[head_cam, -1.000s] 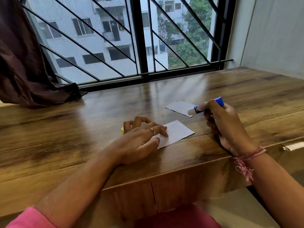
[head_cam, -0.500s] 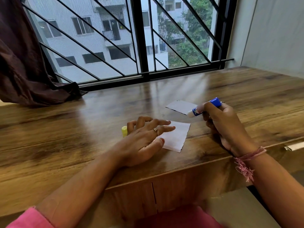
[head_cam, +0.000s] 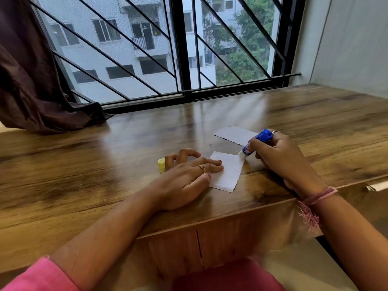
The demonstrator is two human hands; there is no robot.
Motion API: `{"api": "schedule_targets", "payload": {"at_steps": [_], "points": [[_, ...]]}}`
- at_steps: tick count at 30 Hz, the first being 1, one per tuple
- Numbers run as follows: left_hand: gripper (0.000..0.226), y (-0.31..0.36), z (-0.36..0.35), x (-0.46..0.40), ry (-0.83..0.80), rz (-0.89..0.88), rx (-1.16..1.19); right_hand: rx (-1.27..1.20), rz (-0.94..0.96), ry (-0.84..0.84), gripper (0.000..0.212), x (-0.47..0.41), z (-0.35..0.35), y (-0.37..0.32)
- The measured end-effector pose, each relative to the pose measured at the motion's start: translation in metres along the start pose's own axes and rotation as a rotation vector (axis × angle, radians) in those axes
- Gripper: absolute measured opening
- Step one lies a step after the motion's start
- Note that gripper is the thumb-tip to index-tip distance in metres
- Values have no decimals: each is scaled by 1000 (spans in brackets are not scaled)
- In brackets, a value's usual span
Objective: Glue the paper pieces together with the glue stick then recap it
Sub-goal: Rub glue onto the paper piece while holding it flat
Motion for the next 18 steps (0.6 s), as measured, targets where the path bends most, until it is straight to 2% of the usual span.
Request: {"api": "schedule_targets", "payload": {"at_steps": [2,7,11,15,18], "points": [[51,1,0,0,2,-10,15,17,0,-26,25,2,-2,0],[50,0,-1,-2,2,-16,49,-18,-31,-5,16,-2,1,4],[49,0,-1,-2,14,-29,30,-8,-19,-40,28,1,-3,1],[49,-3,-3,-2,6,-2,13,1,-26,-2,19,0,1,2],[49,-3,-3,-2,-2,-7,32,-5,-26,-44,30,2,-3,2]]}}
Point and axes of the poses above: each hand's wrist, its own x-axis away from the middle knuckle, its own z-axis out of the back of the hand, y = z × x, the point moved 10 cm from there along -x, towards the middle knuckle, and after that the axes turned 9 degrees about y, right-handed, at the moved point
